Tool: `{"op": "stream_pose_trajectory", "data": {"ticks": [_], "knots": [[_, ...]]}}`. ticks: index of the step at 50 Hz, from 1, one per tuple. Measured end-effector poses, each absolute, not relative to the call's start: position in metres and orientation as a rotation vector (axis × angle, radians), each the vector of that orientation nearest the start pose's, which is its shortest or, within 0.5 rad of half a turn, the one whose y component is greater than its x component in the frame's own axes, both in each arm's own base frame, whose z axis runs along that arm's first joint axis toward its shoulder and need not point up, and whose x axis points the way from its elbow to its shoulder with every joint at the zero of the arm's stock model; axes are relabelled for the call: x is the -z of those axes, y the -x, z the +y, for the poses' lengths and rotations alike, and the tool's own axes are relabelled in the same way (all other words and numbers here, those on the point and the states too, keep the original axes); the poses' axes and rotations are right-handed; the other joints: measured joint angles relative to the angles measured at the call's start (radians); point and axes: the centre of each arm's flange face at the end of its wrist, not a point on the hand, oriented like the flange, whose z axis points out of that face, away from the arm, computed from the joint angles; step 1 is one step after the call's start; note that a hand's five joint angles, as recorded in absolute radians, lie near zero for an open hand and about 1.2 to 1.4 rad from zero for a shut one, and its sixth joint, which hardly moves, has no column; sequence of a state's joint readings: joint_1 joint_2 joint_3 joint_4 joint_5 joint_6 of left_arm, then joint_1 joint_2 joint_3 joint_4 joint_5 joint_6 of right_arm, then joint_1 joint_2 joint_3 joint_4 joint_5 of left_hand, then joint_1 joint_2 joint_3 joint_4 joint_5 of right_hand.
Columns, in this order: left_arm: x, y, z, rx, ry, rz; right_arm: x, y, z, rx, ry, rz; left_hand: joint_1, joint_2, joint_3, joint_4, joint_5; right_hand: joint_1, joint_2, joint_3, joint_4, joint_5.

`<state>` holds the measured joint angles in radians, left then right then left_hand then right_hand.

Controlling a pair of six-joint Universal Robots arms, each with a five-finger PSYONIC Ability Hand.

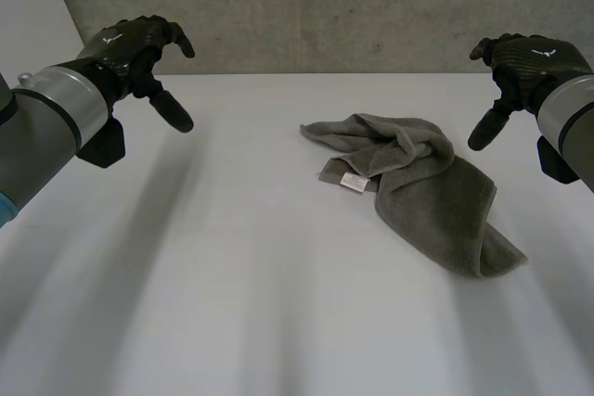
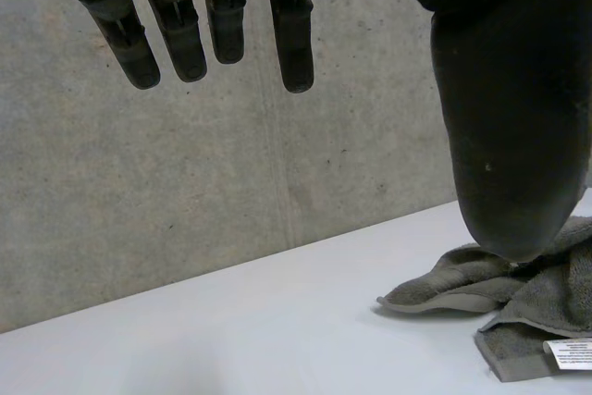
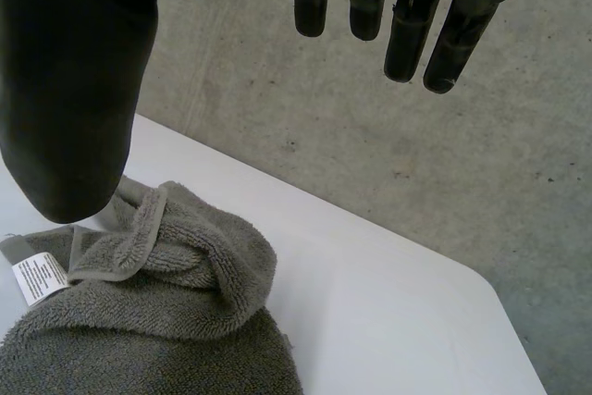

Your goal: Fold the towel.

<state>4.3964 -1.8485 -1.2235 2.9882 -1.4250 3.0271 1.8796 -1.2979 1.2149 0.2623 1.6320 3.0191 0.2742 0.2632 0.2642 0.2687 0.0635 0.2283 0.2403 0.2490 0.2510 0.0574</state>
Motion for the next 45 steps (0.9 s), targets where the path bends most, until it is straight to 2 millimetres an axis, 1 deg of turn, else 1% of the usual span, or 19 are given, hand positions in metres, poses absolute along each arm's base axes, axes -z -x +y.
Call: {"op": "stream_pose_trajectory", "data": {"ticks": [11,15,17,21,22,23,26,27,29,30,31,33,35,37,39,40,41,44,45], "knots": [[-0.308,0.250,-0.300,2.335,-0.443,2.620,-0.301,-0.227,-0.301,1.959,0.441,2.315,0.000,-0.002,0.000,0.000,0.000,0.000,0.000,0.000,0.000,0.000],[-0.308,0.250,-0.300,2.336,-0.444,2.621,-0.292,-0.230,-0.307,1.944,0.457,2.320,0.000,-0.003,0.000,0.000,0.000,0.000,0.000,0.000,0.000,0.000],[-0.308,0.250,-0.300,2.336,-0.444,2.620,-0.284,-0.233,-0.314,1.936,0.466,2.326,0.000,-0.003,0.000,0.000,0.000,0.000,0.000,0.000,0.000,0.000],[-0.307,0.250,-0.301,2.335,-0.444,2.621,-0.252,-0.244,-0.340,1.910,0.505,2.350,0.000,-0.004,0.000,0.000,0.000,0.000,0.000,-0.005,0.000,0.000],[-0.307,0.250,-0.301,2.333,-0.444,2.623,-0.240,-0.248,-0.349,1.902,0.521,2.359,0.000,-0.004,0.000,0.000,0.000,0.000,0.000,-0.005,0.000,0.000],[-0.306,0.250,-0.301,2.332,-0.443,2.624,-0.234,-0.251,-0.354,1.900,0.531,2.361,0.000,-0.004,0.000,0.000,0.000,0.000,0.000,-0.005,0.000,0.000],[-0.304,0.250,-0.302,2.324,-0.442,2.631,-0.202,-0.267,-0.376,1.889,0.597,2.375,0.000,-0.004,0.000,-0.001,0.000,0.000,0.000,-0.005,0.000,0.000],[-0.304,0.250,-0.302,2.323,-0.442,2.632,-0.196,-0.270,-0.380,1.890,0.611,2.376,0.000,-0.004,0.000,-0.001,0.000,0.000,0.000,-0.005,0.000,0.000],[-0.302,0.250,-0.302,2.317,-0.441,2.636,-0.175,-0.280,-0.393,1.894,0.666,2.378,0.000,-0.004,0.000,-0.001,0.000,0.000,0.000,-0.005,0.000,0.000],[-0.302,0.250,-0.302,2.316,-0.441,2.637,-0.171,-0.282,-0.395,1.895,0.678,2.378,0.000,-0.004,0.000,-0.002,0.001,0.000,0.000,-0.005,0.000,0.000],[-0.301,0.250,-0.303,2.314,-0.440,2.639,-0.162,-0.287,-0.400,1.899,0.705,2.377,0.000,-0.004,0.000,-0.002,0.000,0.036,0.030,0.017,0.022,0.030],[-0.301,0.251,-0.303,2.312,-0.440,2.641,-0.153,-0.291,-0.405,1.903,0.732,2.374,0.000,-0.004,0.000,-0.002,0.000,0.156,0.147,0.132,0.136,0.163],[-0.300,0.251,-0.304,2.309,-0.438,2.643,-0.146,-0.295,-0.409,1.909,0.760,2.366,0.000,-0.004,0.000,-0.002,0.000,0.535,0.545,0.514,0.501,0.524],[-0.299,0.251,-0.304,2.308,-0.437,2.644,-0.143,-0.298,-0.411,1.915,0.773,2.356,0.000,-0.004,0.000,-0.002,0.000,0.828,0.826,0.797,0.802,0.814],[-0.299,0.251,-0.305,2.310,-0.435,2.641,-0.144,-0.300,-0.411,1.920,0.779,2.346,0.000,-0.004,0.000,-0.002,0.000,1.026,1.025,0.981,1.005,1.016],[-0.299,0.251,-0.305,2.313,-0.434,2.638,-0.147,-0.302,-0.410,1.923,0.782,2.337,0.000,-0.004,0.000,-0.002,0.000,1.069,1.058,1.027,1.061,1.063],[-0.299,0.251,-0.305,2.315,-0.434,2.637,-0.149,-0.303,-0.409,1.924,0.785,2.330,0.000,-0.004,0.000,-0.002,0.000,1.071,1.058,1.029,1.069,1.065],[-0.299,0.251,-0.306,2.324,-0.431,2.628,-0.174,-0.318,-0.392,1.931,0.817,2.242,0.000,-0.004,0.000,-0.002,0.000,1.072,1.058,1.029,1.076,1.065],[-0.300,0.251,-0.306,2.325,-0.431,2.627,-0.180,-0.321,-0.387,1.930,0.825,2.222,0.000,-0.004,0.000,-0.002,0.000,1.073,1.058,1.029,1.077,1.065]]}}
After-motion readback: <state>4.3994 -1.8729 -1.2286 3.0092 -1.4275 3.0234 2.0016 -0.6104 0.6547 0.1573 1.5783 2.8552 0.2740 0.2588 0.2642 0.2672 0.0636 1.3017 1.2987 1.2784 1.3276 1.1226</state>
